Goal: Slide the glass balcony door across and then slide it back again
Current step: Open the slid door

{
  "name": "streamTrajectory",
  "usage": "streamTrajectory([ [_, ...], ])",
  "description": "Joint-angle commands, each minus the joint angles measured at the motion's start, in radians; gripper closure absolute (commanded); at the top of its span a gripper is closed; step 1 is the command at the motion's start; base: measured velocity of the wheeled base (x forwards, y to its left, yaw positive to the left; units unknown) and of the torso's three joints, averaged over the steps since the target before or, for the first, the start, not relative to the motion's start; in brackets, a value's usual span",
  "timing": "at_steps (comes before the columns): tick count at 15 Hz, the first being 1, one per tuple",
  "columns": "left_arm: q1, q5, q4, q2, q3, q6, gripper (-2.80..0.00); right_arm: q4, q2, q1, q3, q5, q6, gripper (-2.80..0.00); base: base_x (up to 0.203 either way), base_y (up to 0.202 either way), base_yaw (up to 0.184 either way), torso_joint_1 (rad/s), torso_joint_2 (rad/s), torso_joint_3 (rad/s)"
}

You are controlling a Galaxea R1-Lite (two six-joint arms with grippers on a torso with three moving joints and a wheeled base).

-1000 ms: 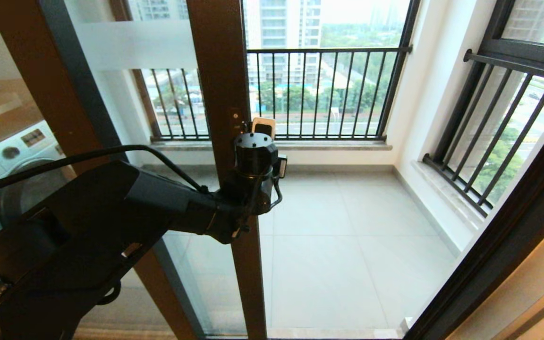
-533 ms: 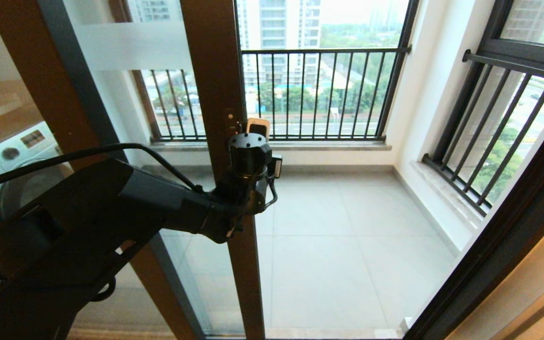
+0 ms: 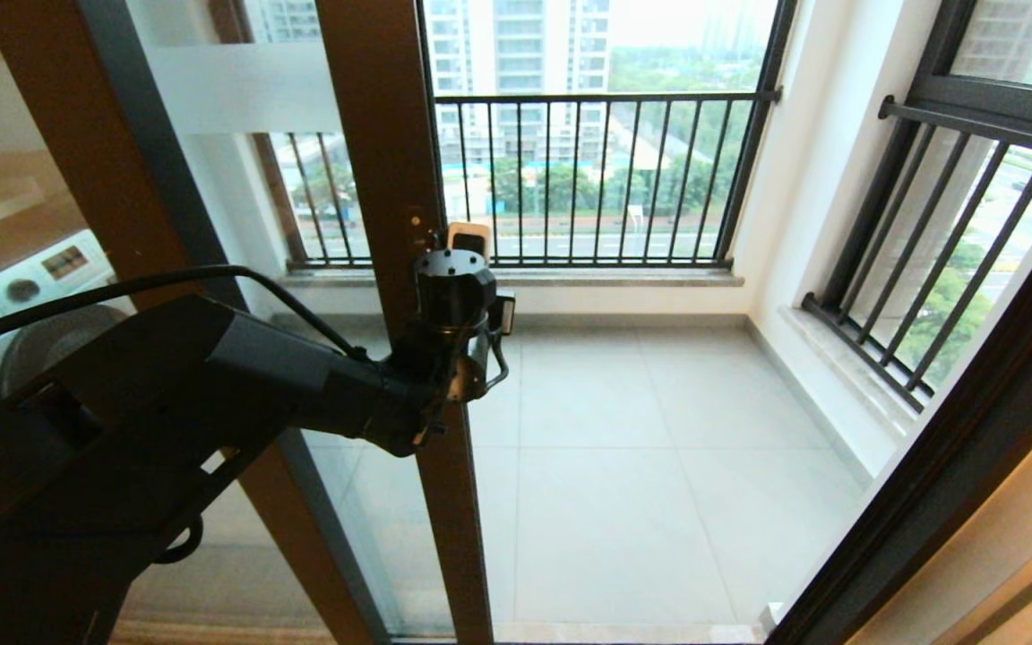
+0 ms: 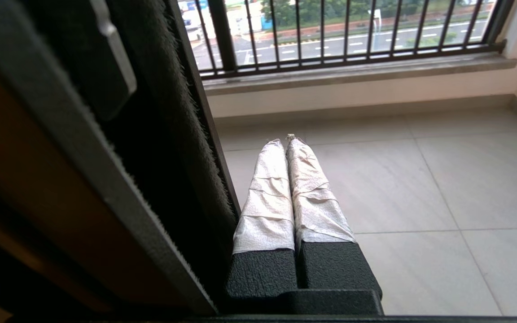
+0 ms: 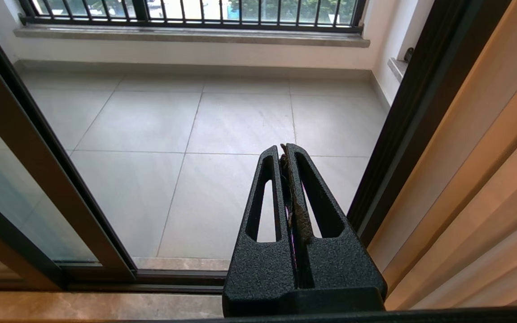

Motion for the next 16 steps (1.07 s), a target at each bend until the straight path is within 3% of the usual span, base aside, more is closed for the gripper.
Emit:
streamTrajectory([
  [1,0.005,-0.002,-0.008,-0.006,0.003,0.001,0.0,-0.001,0.0,0.001,0.0,0.0,-0.001,0.0,0.0,0.0,0.0,0.0,0.0,0.0],
  [12,0.047,-0.008,-0.046,-0.039,0.07,0.002,0.0,-0.001,0.0,0.0,0.0,0.002,-0.001,0.0,0.0,0.0,0.0,0.0,0.0,0.0],
  [16,-0.023,-0.025,-0.091,-0.039,0.075,0.015,0.0,-0.001,0.0,0.0,0.0,0.0,-0.001,0.0,0.0,0.0,0.0,0.0,0.0,0.0],
])
